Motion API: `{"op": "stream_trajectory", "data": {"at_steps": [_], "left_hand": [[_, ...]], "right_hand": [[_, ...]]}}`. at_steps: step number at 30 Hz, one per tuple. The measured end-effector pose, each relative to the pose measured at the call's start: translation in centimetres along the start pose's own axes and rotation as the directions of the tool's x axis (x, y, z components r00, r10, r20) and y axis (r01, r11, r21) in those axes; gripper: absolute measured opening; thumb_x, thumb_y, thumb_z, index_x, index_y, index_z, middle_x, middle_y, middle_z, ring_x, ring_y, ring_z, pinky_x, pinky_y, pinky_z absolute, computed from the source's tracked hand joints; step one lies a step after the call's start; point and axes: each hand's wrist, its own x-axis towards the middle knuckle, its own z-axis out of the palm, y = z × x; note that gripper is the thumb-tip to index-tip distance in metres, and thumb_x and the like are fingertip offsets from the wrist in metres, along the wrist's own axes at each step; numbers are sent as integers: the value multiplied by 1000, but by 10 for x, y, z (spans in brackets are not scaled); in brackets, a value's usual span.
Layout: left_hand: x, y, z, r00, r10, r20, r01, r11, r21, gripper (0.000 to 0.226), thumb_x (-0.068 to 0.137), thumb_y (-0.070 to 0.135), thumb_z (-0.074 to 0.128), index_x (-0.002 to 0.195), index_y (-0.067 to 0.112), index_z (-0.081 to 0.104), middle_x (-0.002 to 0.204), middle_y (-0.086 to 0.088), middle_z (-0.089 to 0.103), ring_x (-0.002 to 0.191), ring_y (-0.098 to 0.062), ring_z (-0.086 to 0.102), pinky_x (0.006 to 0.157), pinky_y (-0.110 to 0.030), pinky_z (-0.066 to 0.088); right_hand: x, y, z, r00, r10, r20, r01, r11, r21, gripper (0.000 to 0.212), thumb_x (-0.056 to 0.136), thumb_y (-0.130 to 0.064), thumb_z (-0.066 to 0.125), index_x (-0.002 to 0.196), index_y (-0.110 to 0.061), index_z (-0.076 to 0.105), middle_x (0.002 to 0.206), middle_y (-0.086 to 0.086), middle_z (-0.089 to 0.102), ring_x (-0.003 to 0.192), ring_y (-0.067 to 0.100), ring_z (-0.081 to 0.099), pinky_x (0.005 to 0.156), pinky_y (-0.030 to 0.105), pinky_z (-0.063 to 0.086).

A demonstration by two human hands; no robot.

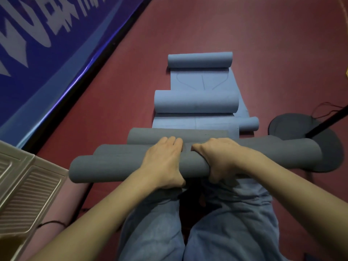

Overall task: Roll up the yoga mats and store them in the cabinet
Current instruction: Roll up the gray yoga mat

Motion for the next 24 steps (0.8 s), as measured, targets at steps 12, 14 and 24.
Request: {"op": "stream_trajectory", "data": {"at_steps": [12,14,24], "left_hand": [[1,8,8,997,21,-75,-5,979,206,43,68,19,71,94,22,37,95,-2,64,88,-27,65,70,-35,33],[5,9,1,998,29,-50,-17,975,221,41,73,25,69,95,22,34,102,-1,66,93,-27,66,70,-33,32],[39,-11,-14,983,34,182,-58,990,127,57,57,49,81,104,23,60,94,-2,68,86,-29,65,67,-34,47]], "right_hand": [[9,17,-4,999,-7,33,3,993,116,69,58,-43,87,114,-37,46,109,-6,64,92,20,59,75,34,46],[3,19,6,996,0,-94,8,997,82,76,58,-50,82,123,-35,43,117,-7,61,100,22,61,74,36,43],[-13,46,29,948,40,-317,-50,998,-23,74,60,-64,75,118,-30,45,113,-7,64,102,24,64,71,35,43]]}}
